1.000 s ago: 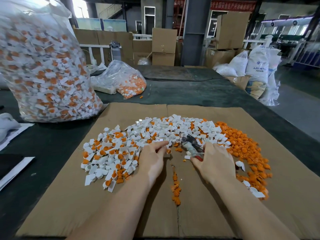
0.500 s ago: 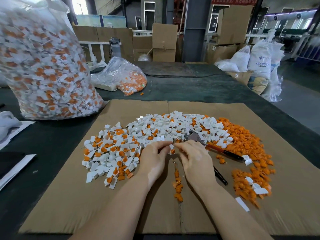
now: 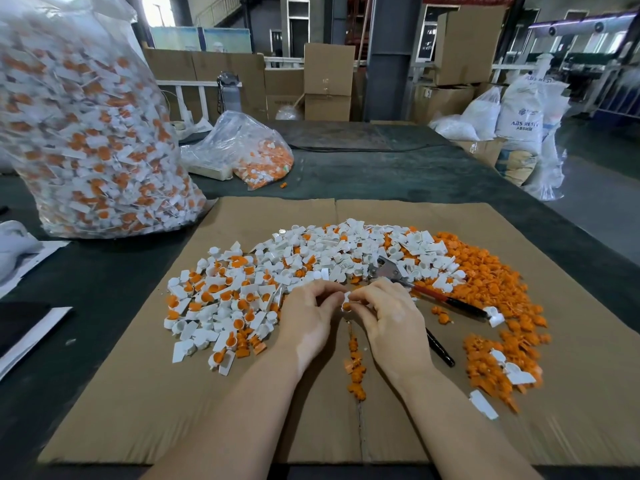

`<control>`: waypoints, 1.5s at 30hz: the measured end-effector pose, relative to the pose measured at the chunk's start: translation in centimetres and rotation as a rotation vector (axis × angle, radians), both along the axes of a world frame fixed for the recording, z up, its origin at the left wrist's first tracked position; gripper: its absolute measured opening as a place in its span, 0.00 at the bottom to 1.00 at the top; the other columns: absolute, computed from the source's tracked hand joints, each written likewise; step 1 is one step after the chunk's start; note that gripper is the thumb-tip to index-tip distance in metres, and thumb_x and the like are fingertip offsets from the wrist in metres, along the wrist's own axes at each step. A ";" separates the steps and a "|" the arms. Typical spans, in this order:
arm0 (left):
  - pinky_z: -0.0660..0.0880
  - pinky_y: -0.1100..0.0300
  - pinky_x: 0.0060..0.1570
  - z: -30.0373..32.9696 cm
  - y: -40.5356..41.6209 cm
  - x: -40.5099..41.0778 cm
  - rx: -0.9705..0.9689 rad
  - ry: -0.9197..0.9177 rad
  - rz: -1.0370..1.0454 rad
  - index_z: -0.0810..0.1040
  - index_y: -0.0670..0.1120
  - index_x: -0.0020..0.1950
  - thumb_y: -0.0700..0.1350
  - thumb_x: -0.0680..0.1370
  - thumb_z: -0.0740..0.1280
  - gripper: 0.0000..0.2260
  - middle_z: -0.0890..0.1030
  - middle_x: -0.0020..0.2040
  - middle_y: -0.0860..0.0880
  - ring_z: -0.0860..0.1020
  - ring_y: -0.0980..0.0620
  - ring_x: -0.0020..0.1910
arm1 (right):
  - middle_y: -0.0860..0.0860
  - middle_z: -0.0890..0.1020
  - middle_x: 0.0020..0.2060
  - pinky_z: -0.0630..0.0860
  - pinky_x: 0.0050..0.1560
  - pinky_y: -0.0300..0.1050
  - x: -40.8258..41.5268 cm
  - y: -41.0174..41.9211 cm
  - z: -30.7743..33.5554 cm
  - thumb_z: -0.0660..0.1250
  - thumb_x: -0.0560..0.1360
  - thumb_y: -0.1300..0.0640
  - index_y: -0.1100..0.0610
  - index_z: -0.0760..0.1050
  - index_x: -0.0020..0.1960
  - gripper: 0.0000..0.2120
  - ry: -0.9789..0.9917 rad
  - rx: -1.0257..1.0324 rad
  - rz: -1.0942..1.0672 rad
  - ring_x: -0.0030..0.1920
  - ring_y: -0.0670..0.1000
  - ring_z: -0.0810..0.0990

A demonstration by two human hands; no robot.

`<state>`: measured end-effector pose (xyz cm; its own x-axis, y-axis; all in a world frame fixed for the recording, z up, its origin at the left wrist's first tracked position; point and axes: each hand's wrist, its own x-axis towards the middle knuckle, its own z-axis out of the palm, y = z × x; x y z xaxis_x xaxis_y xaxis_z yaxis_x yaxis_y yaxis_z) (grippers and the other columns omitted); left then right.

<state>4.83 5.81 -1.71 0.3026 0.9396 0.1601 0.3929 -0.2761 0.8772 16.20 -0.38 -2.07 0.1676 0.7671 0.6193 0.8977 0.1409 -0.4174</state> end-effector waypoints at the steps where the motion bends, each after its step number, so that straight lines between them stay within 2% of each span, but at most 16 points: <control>1: 0.73 0.55 0.58 0.0 0.0 0.0 -0.005 0.002 0.003 0.82 0.48 0.52 0.42 0.78 0.65 0.08 0.82 0.49 0.52 0.78 0.55 0.51 | 0.50 0.80 0.40 0.71 0.46 0.38 0.0 0.0 0.0 0.72 0.70 0.65 0.58 0.81 0.44 0.05 0.003 0.008 0.002 0.44 0.50 0.78; 7: 0.73 0.61 0.51 -0.2 0.0 -0.1 -0.012 -0.027 0.034 0.82 0.50 0.50 0.42 0.78 0.65 0.07 0.81 0.44 0.55 0.78 0.55 0.47 | 0.52 0.81 0.40 0.76 0.45 0.44 0.2 -0.1 -0.2 0.72 0.69 0.69 0.60 0.81 0.45 0.07 0.040 0.056 -0.070 0.44 0.53 0.79; 12: 0.74 0.58 0.54 -0.1 0.0 0.0 -0.011 -0.029 0.030 0.82 0.49 0.50 0.42 0.78 0.66 0.06 0.82 0.46 0.53 0.78 0.55 0.48 | 0.51 0.80 0.39 0.72 0.45 0.38 0.1 -0.2 -0.1 0.73 0.69 0.66 0.58 0.82 0.45 0.06 0.009 0.027 -0.008 0.44 0.50 0.78; 17: 0.74 0.52 0.58 0.0 -0.2 0.0 -0.011 -0.007 0.011 0.83 0.49 0.51 0.43 0.78 0.66 0.07 0.82 0.49 0.52 0.78 0.54 0.52 | 0.52 0.80 0.38 0.77 0.42 0.46 -0.1 -0.2 0.0 0.74 0.68 0.63 0.59 0.83 0.44 0.05 -0.047 0.017 0.028 0.41 0.52 0.78; 20: 0.74 0.58 0.57 0.2 -0.4 -0.3 -0.043 -0.057 -0.023 0.82 0.51 0.52 0.42 0.78 0.66 0.07 0.82 0.49 0.55 0.78 0.56 0.51 | 0.51 0.81 0.37 0.76 0.43 0.44 -0.1 -0.2 0.0 0.74 0.68 0.64 0.58 0.82 0.42 0.04 -0.063 0.029 0.013 0.41 0.51 0.78; 22: 0.75 0.61 0.54 0.4 -0.6 -0.5 -0.063 -0.086 -0.095 0.81 0.51 0.53 0.41 0.75 0.69 0.09 0.82 0.49 0.55 0.79 0.56 0.50 | 0.50 0.81 0.38 0.72 0.45 0.38 0.0 -0.2 0.0 0.74 0.68 0.64 0.58 0.81 0.42 0.04 -0.034 0.034 -0.009 0.42 0.50 0.78; 24: 0.76 0.62 0.53 0.3 -0.8 -0.4 -0.016 -0.026 -0.163 0.80 0.50 0.57 0.41 0.73 0.72 0.13 0.81 0.51 0.54 0.79 0.57 0.49 | 0.50 0.81 0.38 0.68 0.47 0.33 0.1 -0.2 0.0 0.73 0.69 0.64 0.58 0.81 0.42 0.03 0.006 0.030 -0.018 0.42 0.49 0.78; 27: 0.75 0.64 0.53 0.3 -0.9 -0.1 0.071 0.060 -0.140 0.79 0.51 0.59 0.42 0.74 0.71 0.14 0.81 0.52 0.55 0.78 0.58 0.50 | 0.50 0.81 0.38 0.70 0.46 0.36 0.0 -0.2 -0.1 0.73 0.69 0.64 0.58 0.81 0.42 0.03 0.017 0.014 -0.009 0.43 0.49 0.78; 31: 0.66 0.81 0.46 0.0 -1.1 0.0 0.188 0.121 -0.088 0.79 0.52 0.58 0.41 0.74 0.70 0.14 0.79 0.50 0.59 0.74 0.64 0.49 | 0.52 0.81 0.37 0.71 0.44 0.39 -0.2 -0.2 0.0 0.72 0.69 0.65 0.60 0.80 0.41 0.02 0.024 -0.001 -0.010 0.43 0.51 0.78; 33: 0.67 0.79 0.48 0.1 -1.2 0.1 0.222 0.144 -0.084 0.79 0.52 0.58 0.41 0.74 0.70 0.14 0.81 0.52 0.57 0.75 0.63 0.50 | 0.52 0.80 0.37 0.71 0.44 0.40 -0.2 -0.2 0.1 0.72 0.70 0.64 0.60 0.79 0.41 0.02 0.030 -0.021 -0.015 0.43 0.51 0.77; 36: 0.71 0.68 0.55 0.1 -1.3 0.1 0.245 0.170 -0.080 0.79 0.52 0.59 0.41 0.75 0.70 0.14 0.81 0.54 0.55 0.77 0.60 0.53 | 0.52 0.79 0.39 0.69 0.45 0.37 -0.3 -0.3 0.1 0.70 0.72 0.62 0.60 0.79 0.42 0.01 0.046 -0.066 -0.018 0.44 0.49 0.75; 40: 0.71 0.73 0.49 0.1 -1.1 -0.1 0.138 0.067 -0.064 0.79 0.52 0.57 0.42 0.74 0.71 0.13 0.80 0.49 0.57 0.76 0.62 0.47 | 0.48 0.80 0.40 0.67 0.46 0.31 -0.1 -0.4 0.2 0.69 0.73 0.61 0.58 0.81 0.45 0.02 0.144 -0.046 -0.028 0.46 0.46 0.75; 43: 0.70 0.76 0.45 0.2 -1.0 -0.2 0.054 0.016 -0.066 0.79 0.52 0.58 0.42 0.73 0.72 0.15 0.77 0.47 0.60 0.74 0.66 0.45 | 0.44 0.78 0.41 0.70 0.48 0.36 0.2 -0.3 0.2 0.66 0.75 0.62 0.57 0.80 0.48 0.05 0.270 -0.013 -0.081 0.48 0.46 0.75; 45: 0.70 0.77 0.44 0.3 -0.9 -0.2 0.040 0.009 -0.077 0.78 0.51 0.59 0.42 0.73 0.72 0.15 0.77 0.48 0.61 0.74 0.67 0.46 | 0.44 0.78 0.41 0.70 0.49 0.38 0.2 -0.2 0.1 0.66 0.75 0.63 0.57 0.80 0.48 0.06 0.270 -0.018 -0.087 0.48 0.46 0.75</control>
<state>4.59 4.89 -1.40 0.3754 0.9064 0.1938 0.3767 -0.3403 0.8616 16.41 -0.58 -1.93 0.3906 0.7530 0.5295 0.7619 0.0584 -0.6451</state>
